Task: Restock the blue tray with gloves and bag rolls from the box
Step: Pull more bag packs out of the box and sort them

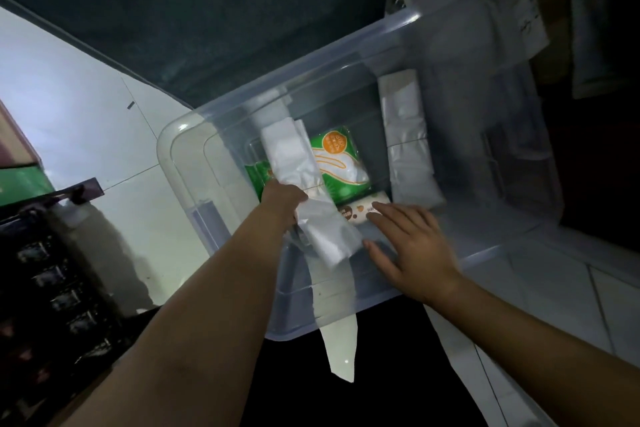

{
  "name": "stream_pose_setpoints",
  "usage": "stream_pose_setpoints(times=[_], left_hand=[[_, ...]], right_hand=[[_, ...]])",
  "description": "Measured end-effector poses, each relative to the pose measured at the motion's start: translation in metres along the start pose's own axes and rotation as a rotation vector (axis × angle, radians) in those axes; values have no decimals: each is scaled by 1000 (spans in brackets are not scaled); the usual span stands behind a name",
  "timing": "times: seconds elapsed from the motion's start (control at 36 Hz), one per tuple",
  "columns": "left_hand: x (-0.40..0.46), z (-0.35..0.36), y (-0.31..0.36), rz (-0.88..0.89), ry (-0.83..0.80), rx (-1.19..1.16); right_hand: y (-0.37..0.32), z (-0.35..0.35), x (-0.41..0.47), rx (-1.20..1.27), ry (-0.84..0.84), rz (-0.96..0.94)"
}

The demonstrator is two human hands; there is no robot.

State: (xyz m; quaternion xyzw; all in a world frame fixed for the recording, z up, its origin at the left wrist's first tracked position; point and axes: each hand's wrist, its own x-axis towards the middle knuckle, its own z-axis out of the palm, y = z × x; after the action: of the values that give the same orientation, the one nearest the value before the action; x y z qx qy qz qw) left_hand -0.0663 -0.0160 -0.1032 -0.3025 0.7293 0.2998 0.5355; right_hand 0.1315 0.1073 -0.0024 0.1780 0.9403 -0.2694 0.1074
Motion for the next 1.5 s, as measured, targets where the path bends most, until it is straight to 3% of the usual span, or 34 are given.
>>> stream_pose_setpoints(times=[0.08, 0.19, 0.31, 0.39, 0.44, 0.61, 0.86, 1.11, 1.31, 1.5], left_hand=[[-19, -5, -2, -7, -60, -209], [-55, -18, -5, 8, -130, -196], [-99, -38, -4, 21, -236, -201], [-130, -51, -6, 51, -369, -198], [-153, -59, -7, 85, -444, -176], [-213, -68, -6, 242, -548, -91], [-276, -74, 8, 469, -510, -166], [-300, -86, 7, 595, -653, 5], [-315, -98, 22, 688, -821, 174], [-337, -57, 41, 755, -1119, 342]], right_hand=[[-2, -3, 1, 34, -41, 33], [-7, -16, 6, 198, -57, 149], [-16, -33, 19, 625, 7, 454], [-27, -54, 32, 1038, -85, 780], [-35, -72, 37, 1209, -203, 888], [-61, -122, 37, 1327, -363, 788], [-84, -181, 24, 1263, -196, 542], [-98, -214, -1, 1244, -104, 487], [-133, -231, -42, 1262, 167, 543], [-152, -245, -111, 1188, 640, 577]])
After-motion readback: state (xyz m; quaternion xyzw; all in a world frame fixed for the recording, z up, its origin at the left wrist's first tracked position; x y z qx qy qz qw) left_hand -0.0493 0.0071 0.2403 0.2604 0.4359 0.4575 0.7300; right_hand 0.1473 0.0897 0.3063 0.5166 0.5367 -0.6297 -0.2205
